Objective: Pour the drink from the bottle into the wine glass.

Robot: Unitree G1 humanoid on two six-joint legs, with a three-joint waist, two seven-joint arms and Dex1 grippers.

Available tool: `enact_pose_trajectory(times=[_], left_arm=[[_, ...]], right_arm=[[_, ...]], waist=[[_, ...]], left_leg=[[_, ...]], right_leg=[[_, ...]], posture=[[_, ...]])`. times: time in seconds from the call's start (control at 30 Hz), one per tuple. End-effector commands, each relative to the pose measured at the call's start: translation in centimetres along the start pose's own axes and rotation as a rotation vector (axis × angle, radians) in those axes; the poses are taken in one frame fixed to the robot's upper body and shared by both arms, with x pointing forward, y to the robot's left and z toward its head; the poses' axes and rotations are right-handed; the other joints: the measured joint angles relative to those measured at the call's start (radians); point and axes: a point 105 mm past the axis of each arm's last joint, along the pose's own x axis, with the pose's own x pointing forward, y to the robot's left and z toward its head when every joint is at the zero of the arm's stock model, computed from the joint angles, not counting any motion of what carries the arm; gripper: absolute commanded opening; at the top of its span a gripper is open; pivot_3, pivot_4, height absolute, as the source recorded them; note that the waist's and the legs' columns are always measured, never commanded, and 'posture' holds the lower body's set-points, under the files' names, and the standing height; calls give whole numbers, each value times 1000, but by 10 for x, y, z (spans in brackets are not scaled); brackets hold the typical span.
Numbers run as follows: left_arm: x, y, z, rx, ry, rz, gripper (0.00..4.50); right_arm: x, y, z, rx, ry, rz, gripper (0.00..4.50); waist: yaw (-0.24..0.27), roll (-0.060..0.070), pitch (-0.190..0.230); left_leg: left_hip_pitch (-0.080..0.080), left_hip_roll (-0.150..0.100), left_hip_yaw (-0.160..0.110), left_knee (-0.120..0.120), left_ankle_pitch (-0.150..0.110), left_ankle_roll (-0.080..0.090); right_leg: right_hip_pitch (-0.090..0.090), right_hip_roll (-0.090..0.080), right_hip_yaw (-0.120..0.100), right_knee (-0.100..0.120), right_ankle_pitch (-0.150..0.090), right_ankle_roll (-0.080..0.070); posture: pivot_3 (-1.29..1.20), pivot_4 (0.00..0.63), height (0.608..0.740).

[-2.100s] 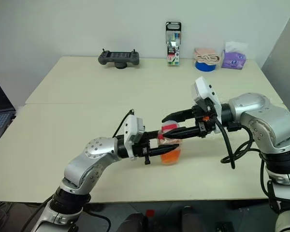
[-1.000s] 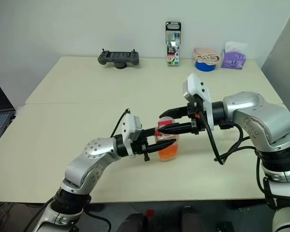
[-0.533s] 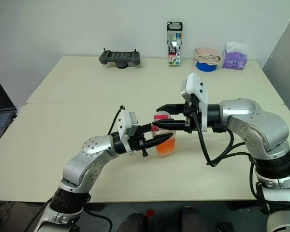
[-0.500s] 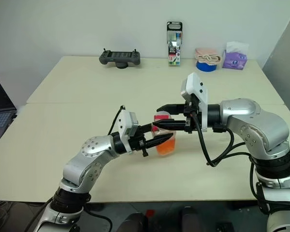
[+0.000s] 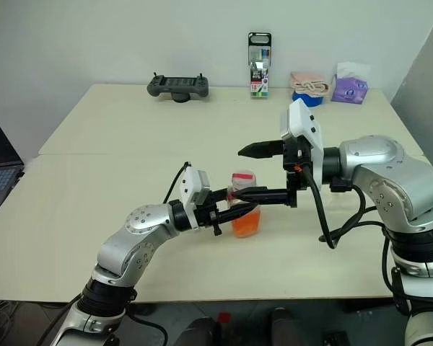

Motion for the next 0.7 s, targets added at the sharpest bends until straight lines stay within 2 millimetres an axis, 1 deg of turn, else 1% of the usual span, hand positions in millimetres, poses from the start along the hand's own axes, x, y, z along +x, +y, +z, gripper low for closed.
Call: enact_pose_trajectory(times=[0.03,0.17,0.3,0.43,0.5,0.7], left_arm=[[-1,4,15,56,-49,22,1672],[-2,5,14,65,-49,33,1672],[-1,5,15,71,-56,35,1672],[-1,5,15,75,-61,35,1671],[-1,6,16,77,-62,38,1672],[-1,4,14,78,-58,38,1671]], right_arm=[[0,-6,13,6,-37,-54,4500],[5,5,12,40,-50,-66,4500],[10,-3,7,113,-72,-166,4500],[10,-3,2,188,-86,-192,4500],[10,-5,-7,223,-61,-231,4500],[12,-1,-9,293,-78,-226,4500]], waist=[[0,0,0],[1,0,0],[1,0,0],[0,0,0],[0,0,0],[0,0,0]], left_leg=[[0,0,0,0,0,0],[0,0,0,0,0,0],[0,0,0,0,0,0],[0,0,-1,0,0,0],[0,0,0,0,0,0],[0,0,0,0,0,0]], right_leg=[[0,0,0,0,0,0],[0,0,0,0,0,0],[0,0,0,0,0,0],[0,0,0,0,0,0],[0,0,0,0,0,0],[0,0,0,0,0,0]], posture=[[0,150,740],[0,150,740],[0,150,740],[0,150,740],[0,150,740],[0,150,740]])
